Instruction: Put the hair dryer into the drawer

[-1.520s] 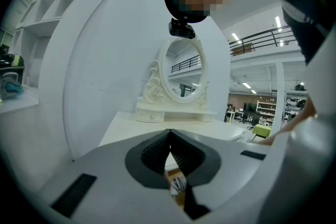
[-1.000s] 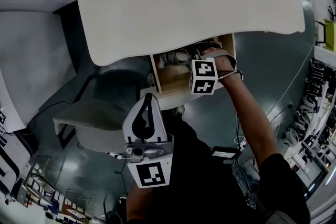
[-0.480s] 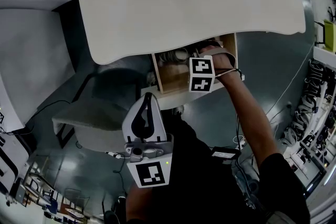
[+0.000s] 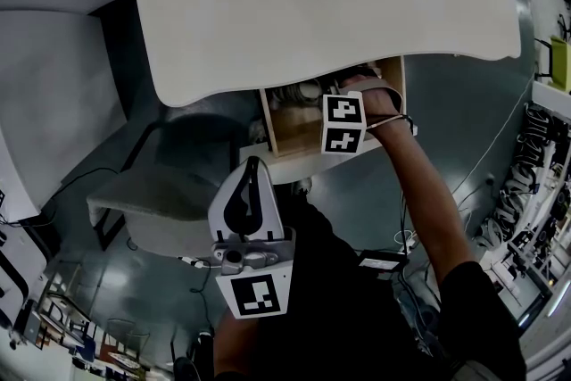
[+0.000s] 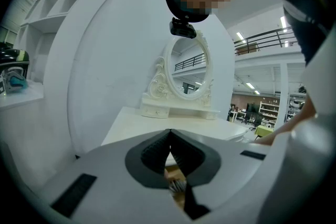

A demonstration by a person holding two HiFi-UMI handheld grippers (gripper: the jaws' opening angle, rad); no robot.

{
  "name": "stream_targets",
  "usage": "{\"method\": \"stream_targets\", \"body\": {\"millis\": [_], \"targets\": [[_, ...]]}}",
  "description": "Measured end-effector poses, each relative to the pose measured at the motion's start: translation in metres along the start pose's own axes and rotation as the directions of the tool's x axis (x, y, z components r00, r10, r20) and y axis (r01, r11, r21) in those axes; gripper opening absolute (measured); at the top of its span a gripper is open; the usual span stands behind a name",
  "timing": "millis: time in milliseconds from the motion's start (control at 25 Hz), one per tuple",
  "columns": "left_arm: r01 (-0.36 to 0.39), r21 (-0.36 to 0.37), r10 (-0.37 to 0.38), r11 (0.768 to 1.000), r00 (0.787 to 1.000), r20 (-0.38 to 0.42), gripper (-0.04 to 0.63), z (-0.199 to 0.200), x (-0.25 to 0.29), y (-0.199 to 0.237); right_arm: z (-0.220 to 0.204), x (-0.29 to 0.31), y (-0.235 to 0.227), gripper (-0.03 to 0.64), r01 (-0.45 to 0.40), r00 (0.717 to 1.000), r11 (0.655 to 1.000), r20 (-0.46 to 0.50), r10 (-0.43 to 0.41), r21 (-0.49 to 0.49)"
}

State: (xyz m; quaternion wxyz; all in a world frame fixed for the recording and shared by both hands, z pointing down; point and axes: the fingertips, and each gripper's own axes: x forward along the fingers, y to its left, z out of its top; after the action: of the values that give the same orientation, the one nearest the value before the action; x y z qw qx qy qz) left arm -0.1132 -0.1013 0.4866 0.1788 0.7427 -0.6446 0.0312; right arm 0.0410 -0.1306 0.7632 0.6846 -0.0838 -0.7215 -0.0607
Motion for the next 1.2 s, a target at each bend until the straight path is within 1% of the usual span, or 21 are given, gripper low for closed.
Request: {"method": "stream_targets", "body": {"millis": [440, 760, 1200], "targets": [[-0.001, -0.002, 0.001, 1.000, 1.000, -0.005, 0.023, -0.002, -0.002, -0.002, 0.000, -0.001, -0.003, 0.222, 0.003, 1.000, 1.000, -0.007, -0.003, 0.006], [0.007, -0.009, -0.007, 1.000, 1.000, -0.009, 0.023, -0.003, -0.002, -0.002, 0.002, -0.008, -0.002, 0.225, 0.012, 1.000, 1.000, 0.008, -0.013, 0.021], [0.041, -0.010, -0.041, 0.999, 0.999, -0.009, 0.023, 0.003, 0.004, -0.003, 0.004, -0.027, 0.000, 0.227, 0.024, 0.999, 0.996, 0.031, -0.027, 0.082]]}}
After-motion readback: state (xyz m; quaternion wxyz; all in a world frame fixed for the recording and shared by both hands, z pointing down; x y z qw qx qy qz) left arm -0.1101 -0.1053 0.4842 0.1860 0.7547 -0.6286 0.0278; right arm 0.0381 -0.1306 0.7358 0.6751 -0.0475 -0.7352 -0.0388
